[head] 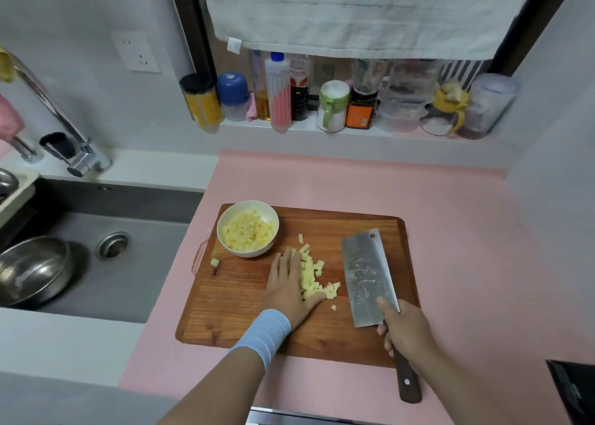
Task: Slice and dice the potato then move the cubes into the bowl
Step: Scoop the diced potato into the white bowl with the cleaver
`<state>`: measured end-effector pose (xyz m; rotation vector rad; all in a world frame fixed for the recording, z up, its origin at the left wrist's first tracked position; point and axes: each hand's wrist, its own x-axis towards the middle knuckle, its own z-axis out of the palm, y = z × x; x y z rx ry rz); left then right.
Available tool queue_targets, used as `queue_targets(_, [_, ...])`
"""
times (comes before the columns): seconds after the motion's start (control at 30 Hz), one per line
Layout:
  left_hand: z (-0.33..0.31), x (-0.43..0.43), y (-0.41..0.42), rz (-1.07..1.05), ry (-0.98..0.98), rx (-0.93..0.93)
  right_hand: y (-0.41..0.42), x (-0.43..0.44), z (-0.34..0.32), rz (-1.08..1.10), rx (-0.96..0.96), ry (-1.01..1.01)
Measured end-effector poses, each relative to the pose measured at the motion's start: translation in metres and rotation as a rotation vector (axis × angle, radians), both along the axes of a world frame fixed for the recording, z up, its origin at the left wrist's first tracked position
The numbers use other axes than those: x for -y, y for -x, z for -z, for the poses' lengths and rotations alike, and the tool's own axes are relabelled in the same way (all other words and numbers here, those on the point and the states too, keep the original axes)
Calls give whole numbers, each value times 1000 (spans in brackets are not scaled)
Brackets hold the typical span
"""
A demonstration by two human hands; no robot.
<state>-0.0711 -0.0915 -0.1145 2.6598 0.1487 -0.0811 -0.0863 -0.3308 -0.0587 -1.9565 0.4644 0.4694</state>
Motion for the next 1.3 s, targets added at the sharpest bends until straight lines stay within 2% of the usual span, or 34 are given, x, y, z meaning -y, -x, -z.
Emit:
queue_targets(0.2, [-1,0,-21,-91,164,56,1,-15,6,-33,-71,-98])
queue_targets(0.43, [-4,3,-30,-27,324,52,-2,-51,12,-98,-149,-186])
queue_targets(0.63, [0,3,-27,59,325,113,-3,-63,6,-137,-182,-235])
queue_targets(0.83, [-22,6,-34,121,324,166,-6,-58,-18,-148,-118,-232])
queue_targets(1.17, [-66,-43,-61,55,283,298,-31,-107,-60,-200,-17,-264])
queue_targets(1.3, [-71,-70,-68,-13,285,249,-42,-137,-64,-210,-33,-259])
